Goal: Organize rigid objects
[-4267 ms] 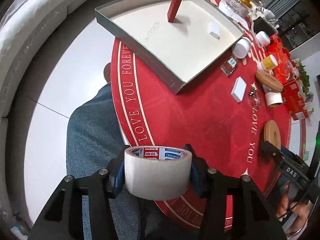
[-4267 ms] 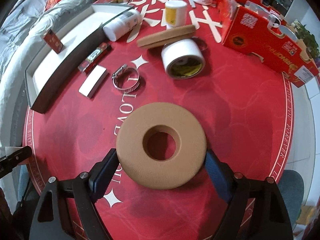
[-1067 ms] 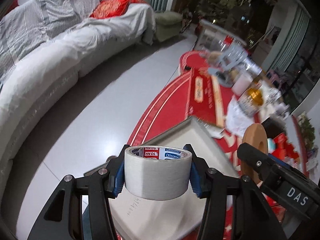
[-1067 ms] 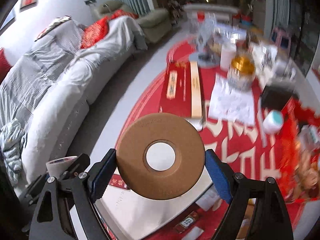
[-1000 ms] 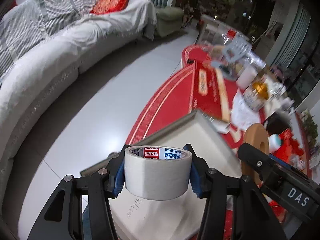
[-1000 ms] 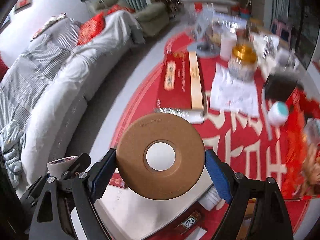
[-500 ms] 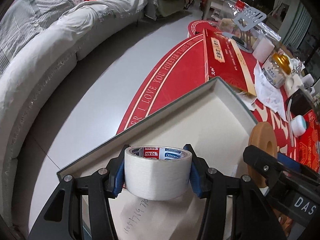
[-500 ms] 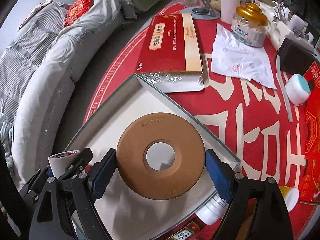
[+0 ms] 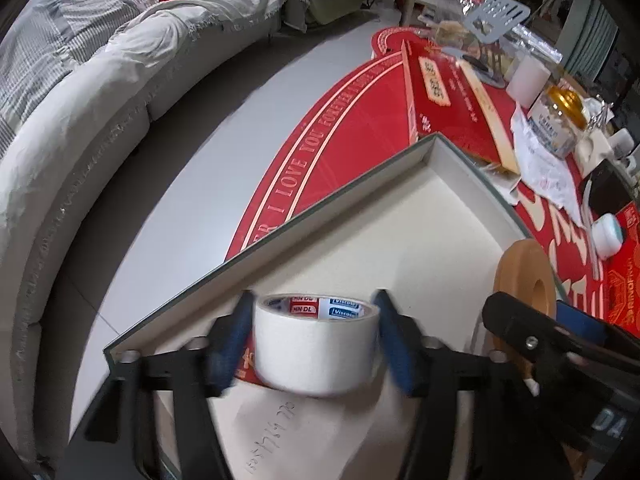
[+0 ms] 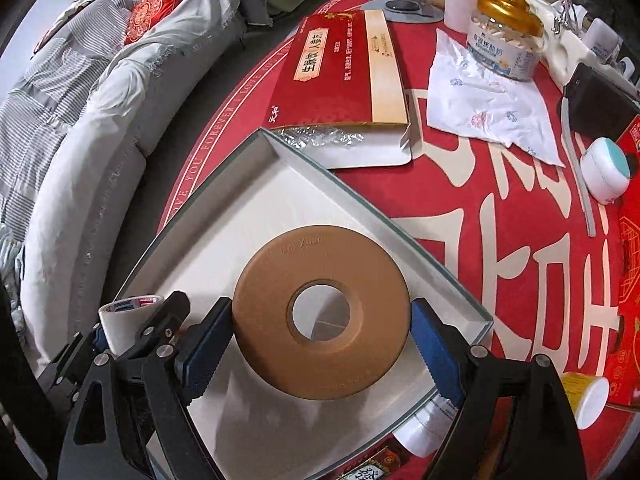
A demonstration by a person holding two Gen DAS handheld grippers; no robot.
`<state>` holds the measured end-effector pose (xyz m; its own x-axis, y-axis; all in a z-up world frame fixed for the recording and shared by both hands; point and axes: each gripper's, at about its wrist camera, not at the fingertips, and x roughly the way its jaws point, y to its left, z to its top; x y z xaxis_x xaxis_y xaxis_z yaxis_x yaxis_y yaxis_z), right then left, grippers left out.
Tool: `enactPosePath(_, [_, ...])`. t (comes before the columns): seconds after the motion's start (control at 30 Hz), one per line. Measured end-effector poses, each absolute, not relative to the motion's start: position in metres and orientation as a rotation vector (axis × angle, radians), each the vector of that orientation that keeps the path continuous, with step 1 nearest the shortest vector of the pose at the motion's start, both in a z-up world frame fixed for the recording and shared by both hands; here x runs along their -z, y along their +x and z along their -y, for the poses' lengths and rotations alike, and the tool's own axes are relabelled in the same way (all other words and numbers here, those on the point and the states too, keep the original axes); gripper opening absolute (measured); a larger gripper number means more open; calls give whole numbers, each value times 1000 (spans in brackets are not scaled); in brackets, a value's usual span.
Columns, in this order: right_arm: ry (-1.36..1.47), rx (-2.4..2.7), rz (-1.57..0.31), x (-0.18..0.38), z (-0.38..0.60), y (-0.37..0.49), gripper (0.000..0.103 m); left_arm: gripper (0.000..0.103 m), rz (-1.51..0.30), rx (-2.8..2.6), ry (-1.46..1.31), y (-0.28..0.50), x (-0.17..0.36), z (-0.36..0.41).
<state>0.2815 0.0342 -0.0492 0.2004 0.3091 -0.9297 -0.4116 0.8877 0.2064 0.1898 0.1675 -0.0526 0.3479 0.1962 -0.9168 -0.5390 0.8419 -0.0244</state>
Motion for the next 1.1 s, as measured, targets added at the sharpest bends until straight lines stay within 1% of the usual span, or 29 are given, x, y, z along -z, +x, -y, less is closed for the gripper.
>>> enactPosePath(0.03, [-86,-514,-1282,50,-35,282,88,81,-1127,-504,-346,189,53,-168])
enactPosePath(0.07, [-71,-522,-1296,51,-34,282,89,82,-1126,-502,-350,188,53,-169])
enactPosePath(0.1, [-59,-521,-1305,52,-33,283,89,84,-1129,-492,-357,186,54,-170])
enactPosePath(0.13, [-50,-523,-1313,52,-31,283,90,88,-1138,-487,-359,185,54,-170])
enactPosePath(0.17, [-34,-524,-1323,53,-28,283,94,90,-1141,-486,-356,183,54,-170])
enactPosePath(0.2, [-24,-522,-1329,52,-25,282,103,96,-1141,-489,-352,180,53,-170])
enactPosePath(0.23, [-8,-522,-1327,51,-22,281,103,103,-1138,-494,-352,176,51,-171])
enactPosePath(0.47, [74,-526,-1319,33,21,248,103,103,-1120,-378,-379,136,32,-156])
enactPosePath(0.67, [59,-461,-1295,24,81,193,103,103,-1140,-267,-323,99,24,-113])
enactPosePath(0.9, [114,-264,-1354,50,164,140,103,103,-1193,-133,-241,79,33,-41])
enactPosePath(1.1, [206,-180,-1419,73,213,122,103,103,-1223,-156,-143,93,53,2])
